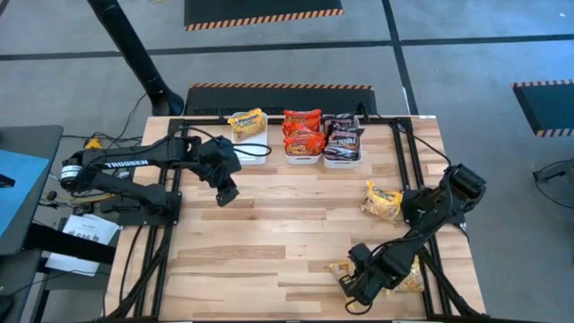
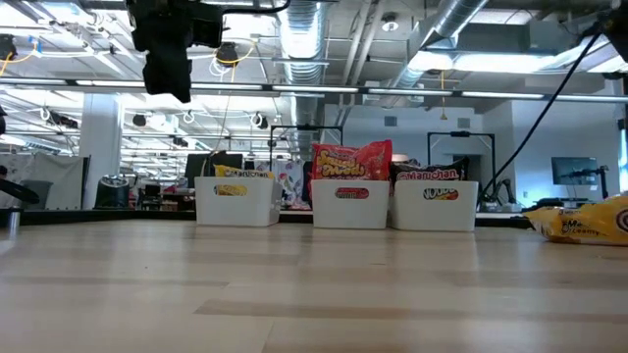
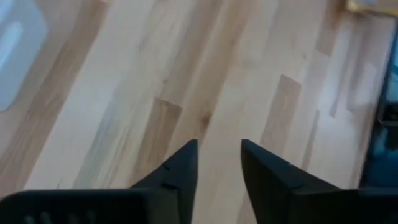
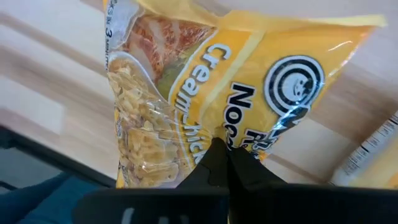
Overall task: Sort Maruchan noodles
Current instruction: Put the yellow noodle pack into the left white bin
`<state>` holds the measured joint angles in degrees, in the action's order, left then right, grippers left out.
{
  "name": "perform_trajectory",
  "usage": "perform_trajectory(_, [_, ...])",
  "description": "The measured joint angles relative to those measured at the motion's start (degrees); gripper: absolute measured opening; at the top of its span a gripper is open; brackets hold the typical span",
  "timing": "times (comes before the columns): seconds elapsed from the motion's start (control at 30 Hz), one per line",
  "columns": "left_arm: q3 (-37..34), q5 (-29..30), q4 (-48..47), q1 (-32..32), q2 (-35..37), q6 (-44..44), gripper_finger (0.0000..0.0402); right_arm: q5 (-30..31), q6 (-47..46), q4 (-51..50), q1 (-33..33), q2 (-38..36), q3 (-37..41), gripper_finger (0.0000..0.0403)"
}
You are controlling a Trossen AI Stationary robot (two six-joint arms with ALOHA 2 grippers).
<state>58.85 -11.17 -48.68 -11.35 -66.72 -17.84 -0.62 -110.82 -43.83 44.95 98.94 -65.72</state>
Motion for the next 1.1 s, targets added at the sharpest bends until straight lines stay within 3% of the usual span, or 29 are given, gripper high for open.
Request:
perform_trajectory(0.17, [0.0,2.7,2.4,-0.2,0.0,-4.3,0.015,3.2,4.1,0.0,-0.7,0.0,-2.1,0.0001])
perform_trajectory(0.43, [0.0,-9.5,11.1,-0.2,0.0,-12.4,0.0158,7.5,17.3,-2.7,-5.3,-0.2,-8.6,0.0])
perform_trajectory(0.7, [0.0,-12.6,19.3,-0.2,0.0,-21.7,0.0158,12.1,37.4,-7.0,-14.2,-0.2,-16.6,0.0])
perform_trajectory(1.1, [0.0,-10.9,23.6,-0.2,0.0,-18.2,0.0161,13.1,67.8,-7.2,-27.7,-0.2,-23.2,0.0])
